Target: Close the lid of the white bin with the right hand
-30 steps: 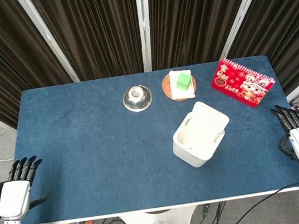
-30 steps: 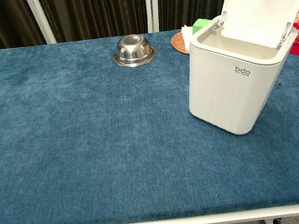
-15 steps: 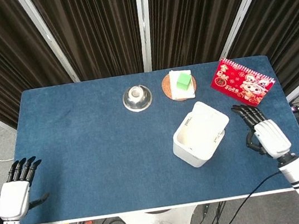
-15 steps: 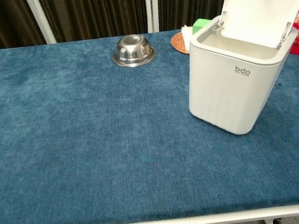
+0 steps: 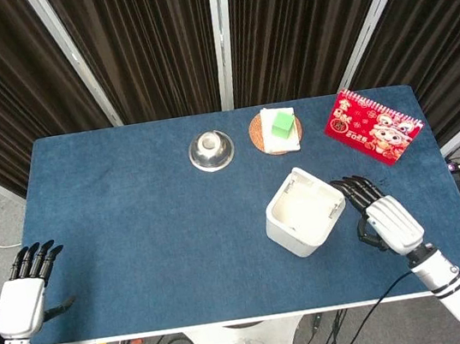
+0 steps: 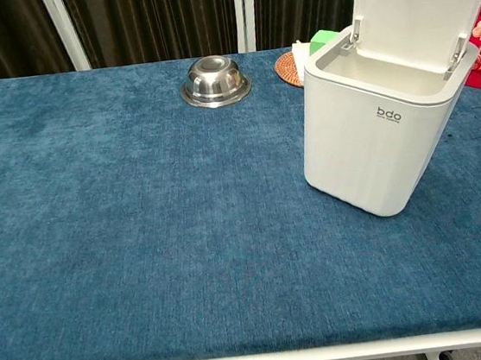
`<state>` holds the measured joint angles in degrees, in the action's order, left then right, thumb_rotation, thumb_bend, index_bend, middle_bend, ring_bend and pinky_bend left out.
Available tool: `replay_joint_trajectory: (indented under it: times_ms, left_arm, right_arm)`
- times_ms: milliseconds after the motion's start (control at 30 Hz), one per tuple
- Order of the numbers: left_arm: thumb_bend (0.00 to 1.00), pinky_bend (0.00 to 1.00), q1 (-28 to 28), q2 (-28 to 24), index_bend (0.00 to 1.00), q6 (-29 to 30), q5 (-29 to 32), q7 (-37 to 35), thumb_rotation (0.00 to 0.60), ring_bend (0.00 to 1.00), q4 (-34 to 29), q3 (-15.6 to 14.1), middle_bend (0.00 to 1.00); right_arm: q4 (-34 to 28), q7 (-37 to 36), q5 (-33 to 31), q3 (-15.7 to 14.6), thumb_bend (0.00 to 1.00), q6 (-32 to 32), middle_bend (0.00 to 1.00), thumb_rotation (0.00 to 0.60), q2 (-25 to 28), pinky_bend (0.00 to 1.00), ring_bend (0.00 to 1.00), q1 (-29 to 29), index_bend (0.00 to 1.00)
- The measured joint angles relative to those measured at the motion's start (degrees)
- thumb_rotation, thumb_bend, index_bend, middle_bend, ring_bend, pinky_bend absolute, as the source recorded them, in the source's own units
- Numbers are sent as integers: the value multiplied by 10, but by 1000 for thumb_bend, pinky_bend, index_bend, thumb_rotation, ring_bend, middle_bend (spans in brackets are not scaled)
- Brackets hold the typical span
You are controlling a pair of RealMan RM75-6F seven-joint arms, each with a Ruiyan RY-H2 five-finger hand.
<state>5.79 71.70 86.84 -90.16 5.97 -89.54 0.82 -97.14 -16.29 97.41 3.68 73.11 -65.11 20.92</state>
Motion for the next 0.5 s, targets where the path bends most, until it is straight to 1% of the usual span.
replay_joint_trajectory:
  times_ms: [333,500]
  left_arm:
    - [0,85,-3,1,155,3,-1,-6,600,43,4,-2,86]
    - [0,85,-3,1,154,3,0,-10,600,43,5,-1,86]
  right_arm:
    - [-24,45,0,-14,1000,-53,88,600,-11,0,0,29,0]
    - [-32,73,1,-20,1000,-65,97,600,-19,0,0,38,0]
